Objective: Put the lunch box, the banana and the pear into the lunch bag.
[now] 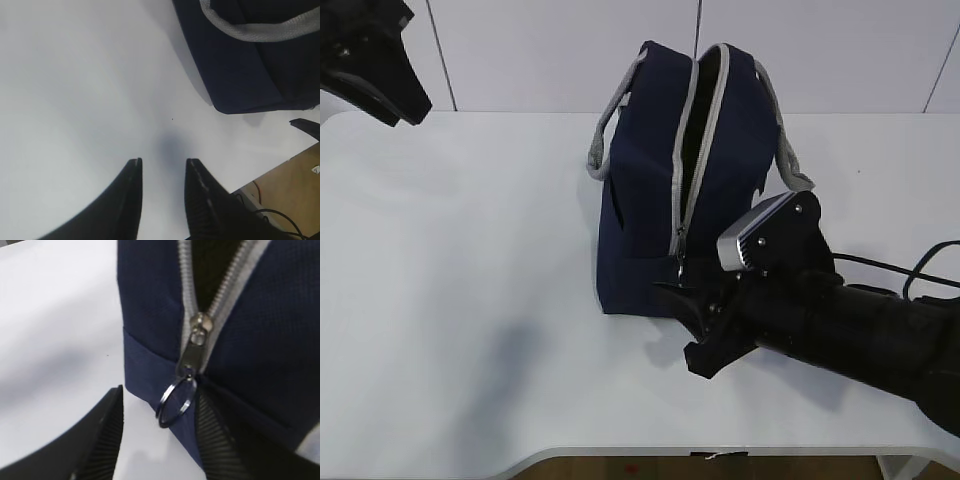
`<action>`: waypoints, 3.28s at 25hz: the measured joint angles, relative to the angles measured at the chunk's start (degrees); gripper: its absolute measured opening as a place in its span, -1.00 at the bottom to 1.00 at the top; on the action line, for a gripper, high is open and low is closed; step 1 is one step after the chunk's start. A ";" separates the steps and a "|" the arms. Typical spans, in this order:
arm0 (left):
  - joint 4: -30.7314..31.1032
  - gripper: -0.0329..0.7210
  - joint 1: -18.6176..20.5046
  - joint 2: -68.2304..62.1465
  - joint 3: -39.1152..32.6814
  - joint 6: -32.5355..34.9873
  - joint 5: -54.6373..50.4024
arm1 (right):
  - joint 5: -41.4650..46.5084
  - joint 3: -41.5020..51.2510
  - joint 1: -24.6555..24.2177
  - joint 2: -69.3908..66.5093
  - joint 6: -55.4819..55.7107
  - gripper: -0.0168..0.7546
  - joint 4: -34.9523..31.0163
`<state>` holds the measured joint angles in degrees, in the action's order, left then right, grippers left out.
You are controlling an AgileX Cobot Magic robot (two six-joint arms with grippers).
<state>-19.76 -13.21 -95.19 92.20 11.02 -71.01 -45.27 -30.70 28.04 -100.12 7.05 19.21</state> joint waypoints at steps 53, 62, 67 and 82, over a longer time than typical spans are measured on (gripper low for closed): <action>-0.12 -0.31 0.00 0.00 0.00 0.00 0.00 | -1.12 -1.40 0.00 -2.20 2.55 -0.34 -2.05; -0.12 -0.31 0.00 0.00 0.00 0.00 0.00 | -0.98 -1.40 0.00 -2.20 2.55 -0.38 -3.07; -0.12 -0.31 0.00 0.00 0.00 0.00 0.00 | -0.85 -1.40 0.00 -2.20 2.64 -0.62 -3.51; -1.61 -0.31 -0.13 0.00 0.00 0.00 0.00 | 1.27 -1.40 0.00 -2.20 2.76 -0.94 -5.07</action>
<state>-21.38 -13.34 -95.19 92.20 11.02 -71.01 -43.99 -32.09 28.04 -102.33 9.81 14.14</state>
